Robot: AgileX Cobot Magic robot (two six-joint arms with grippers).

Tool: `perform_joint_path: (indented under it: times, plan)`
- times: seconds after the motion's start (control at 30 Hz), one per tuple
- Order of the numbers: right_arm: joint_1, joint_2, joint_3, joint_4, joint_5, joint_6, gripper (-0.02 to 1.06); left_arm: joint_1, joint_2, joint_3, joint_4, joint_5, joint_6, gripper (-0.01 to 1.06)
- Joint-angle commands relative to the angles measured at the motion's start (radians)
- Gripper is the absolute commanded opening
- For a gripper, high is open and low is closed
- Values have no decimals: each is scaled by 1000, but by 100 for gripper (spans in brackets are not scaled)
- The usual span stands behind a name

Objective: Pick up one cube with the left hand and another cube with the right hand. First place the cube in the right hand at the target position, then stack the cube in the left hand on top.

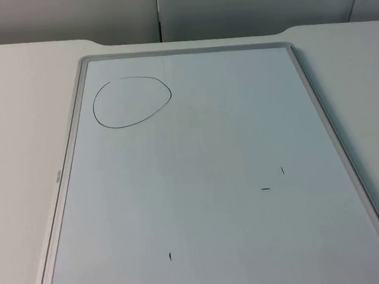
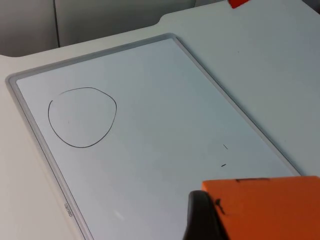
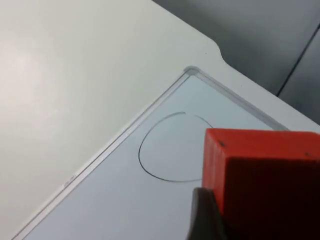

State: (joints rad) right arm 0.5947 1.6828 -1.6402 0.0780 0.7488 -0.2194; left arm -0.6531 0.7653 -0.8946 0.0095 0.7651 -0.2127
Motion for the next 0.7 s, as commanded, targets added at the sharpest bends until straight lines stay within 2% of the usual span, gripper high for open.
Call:
perform_joint_path:
  times: [0.0, 0.1, 0.13, 0.3, 0.33, 0.47, 0.67]
  plan:
    - [-5, 77, -111, 19, 36, -20, 0, -6, -6, 1, 3, -8, 1, 11]
    - [-5, 223, -300, 24, 130, -24, 0, -6, -6, 1, 3, -8, 1, 11]
    - [-5, 223, -300, 24, 130, -24, 0, -6, -6, 1, 3, -8, 1, 11]
    - [-5, 495, -622, 36, 266, -26, 0, -6, -6, 1, 3, -8, 1, 11]
    - [-5, 495, -622, 36, 266, -26, 0, -6, -6, 1, 3, -8, 1, 11]
    - [-5, 710, -835, 56, 322, -26, 0, -6, -6, 1, 3, -8, 1, 11]
    - [-3, 852, -879, 49, 299, -26, 0, -6, -6, 1, 3, -8, 1, 11]
